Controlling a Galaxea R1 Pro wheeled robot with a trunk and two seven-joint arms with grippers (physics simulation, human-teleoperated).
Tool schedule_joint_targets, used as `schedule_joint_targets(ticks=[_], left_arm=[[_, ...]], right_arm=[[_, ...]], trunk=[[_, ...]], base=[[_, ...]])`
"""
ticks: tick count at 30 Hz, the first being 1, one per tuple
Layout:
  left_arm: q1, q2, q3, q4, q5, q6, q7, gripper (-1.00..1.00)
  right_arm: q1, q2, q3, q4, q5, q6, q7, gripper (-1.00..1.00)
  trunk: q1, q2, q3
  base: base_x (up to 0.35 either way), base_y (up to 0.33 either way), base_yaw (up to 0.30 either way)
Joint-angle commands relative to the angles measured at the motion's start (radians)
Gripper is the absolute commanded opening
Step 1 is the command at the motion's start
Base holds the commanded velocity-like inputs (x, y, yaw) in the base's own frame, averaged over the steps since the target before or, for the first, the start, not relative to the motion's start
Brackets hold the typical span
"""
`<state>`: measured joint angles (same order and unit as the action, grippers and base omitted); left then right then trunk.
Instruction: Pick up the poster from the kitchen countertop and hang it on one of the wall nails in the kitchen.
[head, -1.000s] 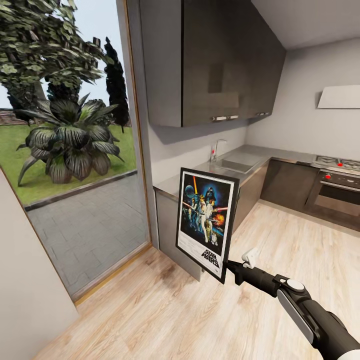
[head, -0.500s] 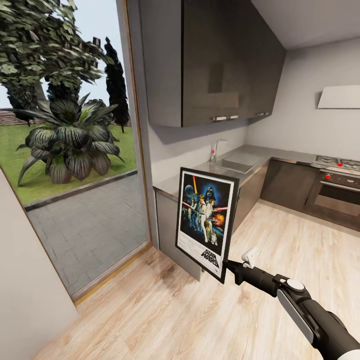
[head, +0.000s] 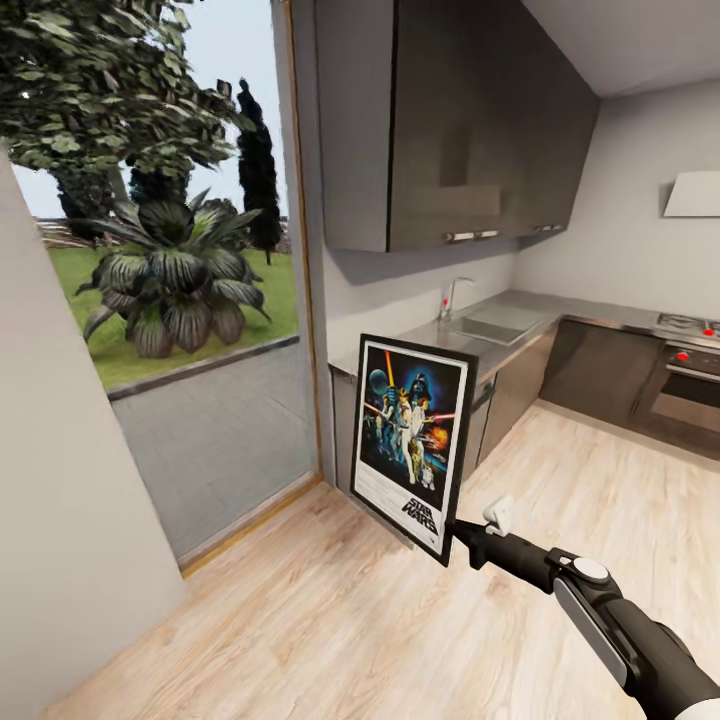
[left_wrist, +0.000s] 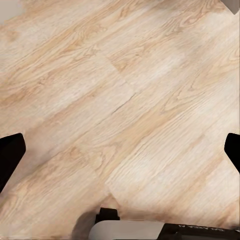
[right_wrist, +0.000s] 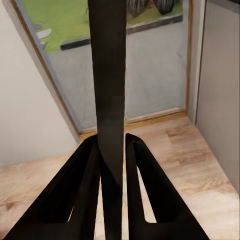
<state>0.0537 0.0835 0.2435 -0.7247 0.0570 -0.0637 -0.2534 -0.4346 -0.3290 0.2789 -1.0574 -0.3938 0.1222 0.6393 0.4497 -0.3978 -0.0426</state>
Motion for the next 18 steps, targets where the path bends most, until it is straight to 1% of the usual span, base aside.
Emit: schedule_joint_targets(ticks=[1,7,12,15,18], left_arm=[[0.0,0.0,0.002,-0.001,0.006,0.001,-0.007,1.0],[0.0,-0.001,0.002,-0.001,0.006,0.002,-0.006,1.0],[0.0,-0.001,0.002,-0.001,0.006,0.001,-0.006,1.0],[0.0,-0.001,0.002,-0.001,0.006,0.001,-0.007,1.0],[0.0,-0.001,0.002,-0.001,0.006,0.0,-0.007,1.0]], right_arm=[[-0.001,-0.001,0.002,-0.002,-0.013,0.01,0.002,-1.0],[-0.001,-0.001,0.002,-0.004,-0.012,0.011,0.002,-1.0],[-0.001,-0.001,0.002,-0.004,-0.012,0.01,0.002,-1.0],[-0.001,-0.001,0.002,-0.004,-0.012,0.01,0.002,-1.0],[-0.001,-0.001,0.002,-0.004,-0.012,0.01,0.002,-1.0]], trunk=[[0.0,-0.002,-0.002],[0.0,-0.002,-0.002],[0.0,-0.002,-0.002],[0.0,-0.002,-0.002],[0.0,-0.002,-0.002]], base=[[-0.136,0.0,0.277],[-0.084,0.0,0.286],[-0.245,0.0,0.286],[-0.32,0.0,0.138],[-0.333,0.0,0.061]])
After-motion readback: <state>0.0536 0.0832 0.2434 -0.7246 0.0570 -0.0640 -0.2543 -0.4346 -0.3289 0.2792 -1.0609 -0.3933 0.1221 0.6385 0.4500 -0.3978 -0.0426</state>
